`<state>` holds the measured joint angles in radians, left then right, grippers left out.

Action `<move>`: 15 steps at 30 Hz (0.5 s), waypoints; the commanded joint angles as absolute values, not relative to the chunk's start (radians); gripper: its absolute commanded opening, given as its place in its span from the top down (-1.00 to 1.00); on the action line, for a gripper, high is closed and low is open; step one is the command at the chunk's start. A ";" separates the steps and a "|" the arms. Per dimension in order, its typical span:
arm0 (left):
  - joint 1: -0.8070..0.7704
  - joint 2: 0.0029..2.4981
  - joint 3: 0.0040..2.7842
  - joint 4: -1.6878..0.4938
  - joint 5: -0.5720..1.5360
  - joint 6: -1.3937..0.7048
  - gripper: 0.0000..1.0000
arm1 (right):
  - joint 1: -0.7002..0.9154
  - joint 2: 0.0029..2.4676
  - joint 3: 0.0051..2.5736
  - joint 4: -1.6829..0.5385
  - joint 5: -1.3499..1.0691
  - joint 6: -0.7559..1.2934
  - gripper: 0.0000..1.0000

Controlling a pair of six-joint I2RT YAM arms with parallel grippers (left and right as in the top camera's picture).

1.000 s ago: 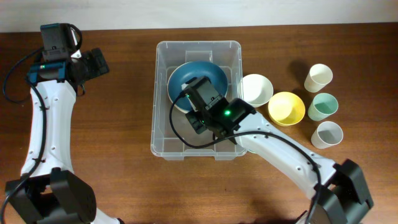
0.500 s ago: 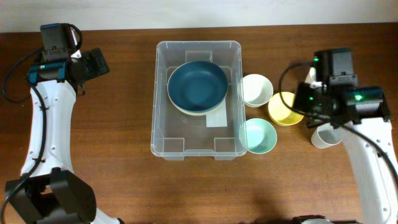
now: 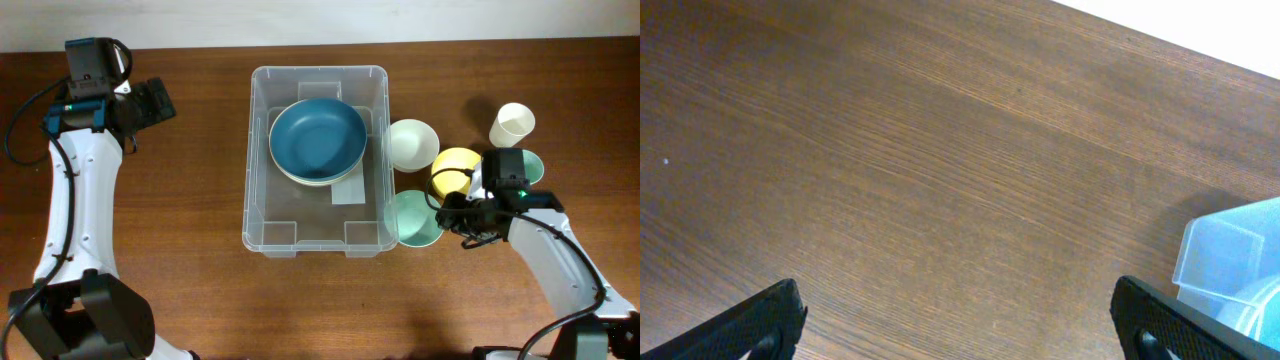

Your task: Pack container

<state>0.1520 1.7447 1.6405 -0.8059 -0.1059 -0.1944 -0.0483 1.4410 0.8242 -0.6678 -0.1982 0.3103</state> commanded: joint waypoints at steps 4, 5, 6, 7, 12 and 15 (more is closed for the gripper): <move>0.154 1.733 1.657 -0.805 -0.110 -0.192 -0.99 | -0.052 1.433 0.716 -0.555 -0.218 0.328 0.00; 0.154 1.733 1.657 -0.805 -0.110 -0.192 -0.99 | -0.052 1.433 0.712 -0.548 -0.218 0.327 0.00; 0.154 1.733 1.657 -0.805 -0.110 -0.192 -0.99 | -0.052 1.433 0.712 -0.545 -0.218 0.327 0.00; 0.154 1.733 1.657 -0.805 -0.110 -0.192 -0.99 | -0.052 1.433 0.712 -0.543 -0.218 0.328 0.00; 0.154 1.733 1.657 -0.805 -0.110 -0.192 -0.99 | -0.052 1.434 0.712 -0.529 -0.218 0.328 0.36; 0.154 1.733 1.657 -0.805 -0.110 -0.192 -0.99 | -0.052 1.434 0.712 -0.530 -0.218 0.332 0.65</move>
<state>0.1520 1.7447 1.6405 -0.8047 -0.1059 -0.1944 -0.0483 1.4410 0.7197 -0.5327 -0.2100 0.3275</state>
